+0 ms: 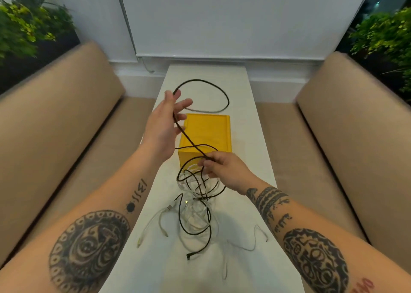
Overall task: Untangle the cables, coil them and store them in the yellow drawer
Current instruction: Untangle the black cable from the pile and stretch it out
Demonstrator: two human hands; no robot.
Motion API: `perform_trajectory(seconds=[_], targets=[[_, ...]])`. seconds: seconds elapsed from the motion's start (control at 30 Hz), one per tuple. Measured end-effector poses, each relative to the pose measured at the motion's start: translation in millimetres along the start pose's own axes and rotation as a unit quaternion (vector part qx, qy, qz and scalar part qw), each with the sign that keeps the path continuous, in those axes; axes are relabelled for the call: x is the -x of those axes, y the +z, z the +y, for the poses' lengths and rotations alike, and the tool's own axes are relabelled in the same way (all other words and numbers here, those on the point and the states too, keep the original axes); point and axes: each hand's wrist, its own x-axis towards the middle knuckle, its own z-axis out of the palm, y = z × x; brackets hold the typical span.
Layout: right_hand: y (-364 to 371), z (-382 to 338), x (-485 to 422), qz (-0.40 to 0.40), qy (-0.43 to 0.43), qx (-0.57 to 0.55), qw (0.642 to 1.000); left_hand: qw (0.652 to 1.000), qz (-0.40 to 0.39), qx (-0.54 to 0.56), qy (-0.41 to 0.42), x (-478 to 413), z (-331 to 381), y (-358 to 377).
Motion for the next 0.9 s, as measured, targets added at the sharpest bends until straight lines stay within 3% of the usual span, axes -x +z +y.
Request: perform_trajectory(seconds=[0.1,0.2,0.37,0.5,0.57,0.67,0.9], targets=[[-6.9,-18.2,-3.5,0.075,-0.035,-0.065,0.994,0.999,0.033,-0.027,0.026,10.2,-45.7,-31.4],[-15.3,-33.6,-5.2,0.098,-0.054,-0.086,0.990,0.989,0.066,-0.131,-0.027,34.0,-91.1,-50.7],[-18.1,-36.1,-1.6,0.085,-0.054,-0.066,0.993,0.934,-0.045,-0.340,-0.095,54.2,-144.2,-50.9],[-18.6,-47.2,0.2,0.102,-0.078,-0.095,0.987,0.877,-0.145,-0.455,-0.063,45.2,-174.4,-48.2],[-21.4,-58.7,1.3,0.102,-0.103,-0.098,0.985,0.846,-0.133,-0.512,-0.059,39.9,-188.9,-46.3],[-27.5,-77.7,3.0,0.107,-0.138,-0.095,0.980,0.852,-0.095,-0.508,-0.077,40.6,-195.6,-45.1],[-57.1,-109.9,-3.5,0.190,-0.185,-0.124,0.956,0.858,-0.122,-0.492,-0.083,49.1,-199.9,-67.5]])
